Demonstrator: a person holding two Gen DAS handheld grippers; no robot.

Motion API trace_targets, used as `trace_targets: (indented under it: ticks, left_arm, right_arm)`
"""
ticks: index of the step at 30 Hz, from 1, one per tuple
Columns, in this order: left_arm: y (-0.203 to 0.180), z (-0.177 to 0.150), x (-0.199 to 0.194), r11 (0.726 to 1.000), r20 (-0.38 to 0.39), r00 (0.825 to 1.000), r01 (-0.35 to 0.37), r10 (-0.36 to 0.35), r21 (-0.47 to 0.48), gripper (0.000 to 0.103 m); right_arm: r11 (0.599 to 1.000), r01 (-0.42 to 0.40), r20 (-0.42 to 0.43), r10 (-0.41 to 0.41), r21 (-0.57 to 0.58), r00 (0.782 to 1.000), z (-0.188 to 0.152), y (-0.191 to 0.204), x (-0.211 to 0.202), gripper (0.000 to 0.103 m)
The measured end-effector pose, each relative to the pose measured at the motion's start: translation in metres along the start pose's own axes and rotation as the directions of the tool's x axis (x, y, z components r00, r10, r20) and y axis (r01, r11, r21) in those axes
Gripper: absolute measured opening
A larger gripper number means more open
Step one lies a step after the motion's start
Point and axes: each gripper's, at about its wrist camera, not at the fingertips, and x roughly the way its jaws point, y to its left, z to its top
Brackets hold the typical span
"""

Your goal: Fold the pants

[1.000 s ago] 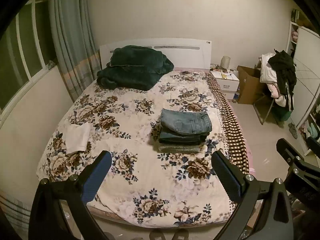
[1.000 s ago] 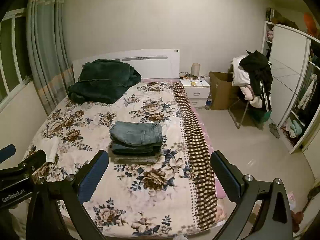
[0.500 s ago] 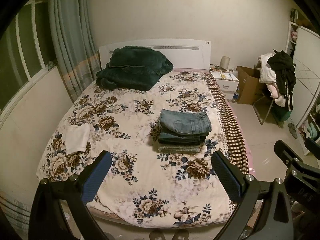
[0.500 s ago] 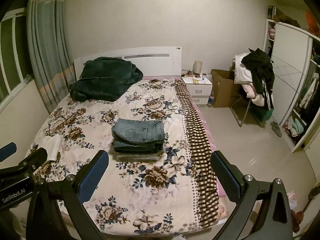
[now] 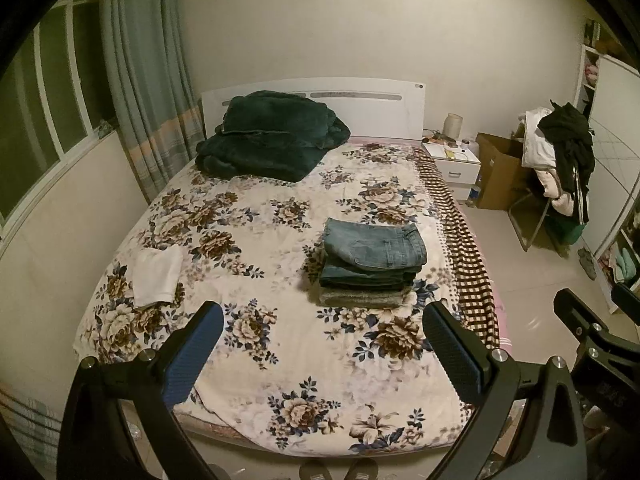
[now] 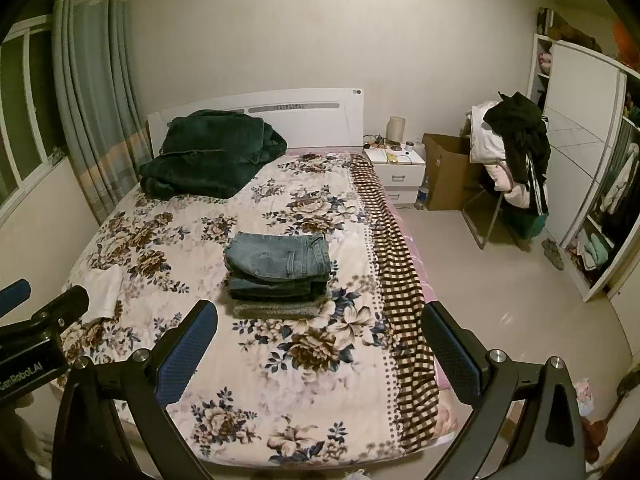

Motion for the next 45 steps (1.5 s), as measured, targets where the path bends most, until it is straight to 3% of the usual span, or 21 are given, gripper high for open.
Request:
trace_targets:
  ticks: [45]
  left_arm:
    - [0.011, 0.004, 0.003, 1.000, 0.002, 1.000, -0.005, 0.005, -0.002, 0.102]
  right_arm:
    - [1.000, -0.025, -0.011, 0.025, -0.015, 1.000, 0.008, 0.011, 0.006, 0.103]
